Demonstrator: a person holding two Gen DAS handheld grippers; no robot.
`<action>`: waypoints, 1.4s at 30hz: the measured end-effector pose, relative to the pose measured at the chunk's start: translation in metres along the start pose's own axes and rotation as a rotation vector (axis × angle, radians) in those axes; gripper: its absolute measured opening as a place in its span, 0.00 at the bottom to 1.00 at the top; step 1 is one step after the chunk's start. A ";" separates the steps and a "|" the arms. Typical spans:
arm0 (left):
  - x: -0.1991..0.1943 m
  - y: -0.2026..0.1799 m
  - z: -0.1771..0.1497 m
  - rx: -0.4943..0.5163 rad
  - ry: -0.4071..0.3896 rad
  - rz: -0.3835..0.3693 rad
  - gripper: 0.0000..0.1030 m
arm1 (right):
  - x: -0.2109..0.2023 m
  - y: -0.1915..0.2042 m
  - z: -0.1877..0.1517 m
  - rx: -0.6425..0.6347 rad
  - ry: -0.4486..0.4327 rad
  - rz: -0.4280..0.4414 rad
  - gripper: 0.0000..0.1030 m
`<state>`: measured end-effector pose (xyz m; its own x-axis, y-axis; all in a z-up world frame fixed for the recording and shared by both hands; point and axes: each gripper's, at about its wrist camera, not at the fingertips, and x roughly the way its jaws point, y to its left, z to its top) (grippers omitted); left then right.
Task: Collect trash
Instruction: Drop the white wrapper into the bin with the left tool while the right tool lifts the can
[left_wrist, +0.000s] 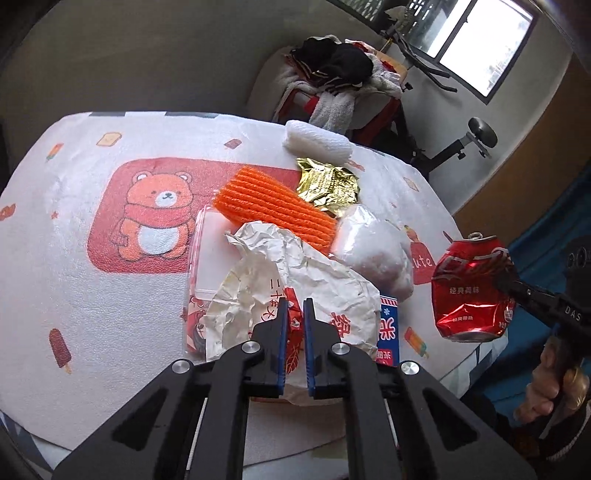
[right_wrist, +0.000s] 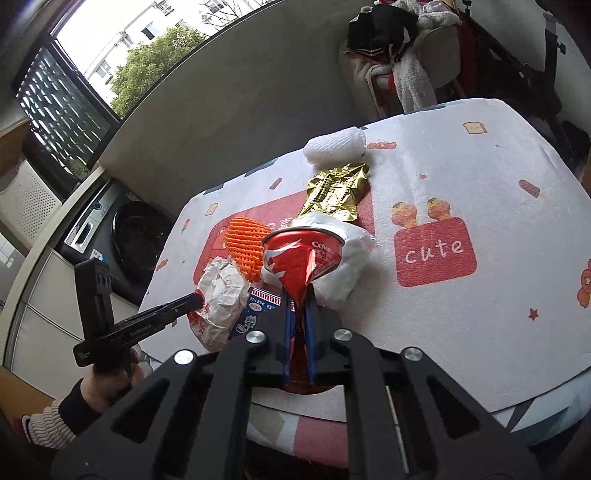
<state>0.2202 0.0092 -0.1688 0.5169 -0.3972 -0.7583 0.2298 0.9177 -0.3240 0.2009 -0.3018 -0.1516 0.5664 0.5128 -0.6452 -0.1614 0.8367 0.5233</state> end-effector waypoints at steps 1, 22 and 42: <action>-0.008 -0.005 -0.001 0.024 -0.008 0.007 0.08 | -0.001 0.002 -0.001 -0.005 -0.002 -0.002 0.10; -0.073 -0.063 -0.157 0.213 0.084 -0.032 0.08 | -0.030 0.051 -0.058 -0.114 0.010 0.007 0.10; -0.093 -0.065 -0.169 0.189 0.000 0.021 0.86 | -0.021 0.061 -0.106 -0.157 0.129 0.011 0.10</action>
<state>0.0179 -0.0128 -0.1728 0.5234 -0.3782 -0.7636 0.3696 0.9082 -0.1964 0.0933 -0.2414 -0.1654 0.4576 0.5341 -0.7109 -0.2969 0.8454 0.4440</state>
